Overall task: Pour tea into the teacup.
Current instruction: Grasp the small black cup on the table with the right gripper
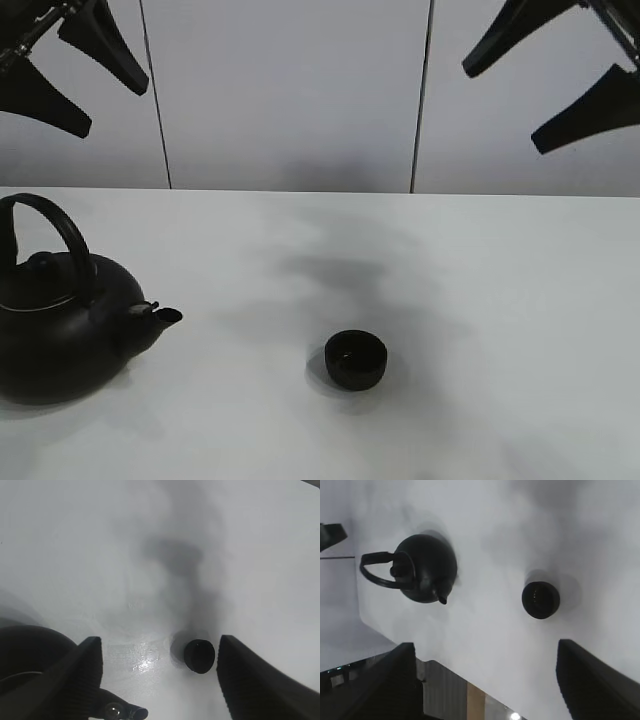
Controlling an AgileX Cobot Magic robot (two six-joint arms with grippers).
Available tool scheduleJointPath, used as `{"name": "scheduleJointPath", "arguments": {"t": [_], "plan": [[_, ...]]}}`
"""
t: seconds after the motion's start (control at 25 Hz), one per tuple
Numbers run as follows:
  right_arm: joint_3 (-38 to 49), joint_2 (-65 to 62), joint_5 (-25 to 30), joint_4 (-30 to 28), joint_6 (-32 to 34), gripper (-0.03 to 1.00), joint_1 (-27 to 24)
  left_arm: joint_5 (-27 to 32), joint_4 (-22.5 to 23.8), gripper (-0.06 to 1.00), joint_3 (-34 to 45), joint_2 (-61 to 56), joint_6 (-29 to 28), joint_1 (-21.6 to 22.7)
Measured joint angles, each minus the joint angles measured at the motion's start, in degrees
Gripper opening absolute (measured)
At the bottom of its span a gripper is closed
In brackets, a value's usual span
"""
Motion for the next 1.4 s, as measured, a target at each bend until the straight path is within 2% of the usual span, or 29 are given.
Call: {"name": "scheduleJointPath", "arguments": {"t": [0.16,0.24,0.44,0.56,0.64,0.84,1.12,1.4], "plan": [[-8.3,-0.3,2.5,-2.6,-0.9,0.54,2.2,0.0,0.0,0.48,0.0,0.0,0.0,0.0],[-13.1,-0.5,2.8,-8.3,-1.0,0.54,5.9,0.0,0.0,0.48,0.0,0.0,0.0,0.0],[-18.8,-0.5,3.9,-27.7,1.9,0.54,20.4,0.0,0.0,0.48,0.0,0.0,0.0,0.0],[-18.9,0.6,3.7,-36.3,4.7,0.54,27.5,0.0,0.0,0.48,0.0,0.0,0.0,0.0],[-18.9,2.3,3.5,-39.5,6.3,0.54,30.8,0.0,0.0,0.48,0.0,0.0,0.0,0.0],[-18.9,9.4,2.6,-41.2,7.9,0.54,34.1,0.0,0.0,0.48,0.0,0.0,0.0,0.0],[-18.9,21.6,1.7,-40.6,9.0,0.54,34.4,0.1,0.0,0.48,0.0,0.0,0.0,0.0],[-18.9,28.9,-2.9,-38.7,9.1,0.54,34.4,0.1,0.0,0.48,0.0,0.0,0.0,0.0]]}}
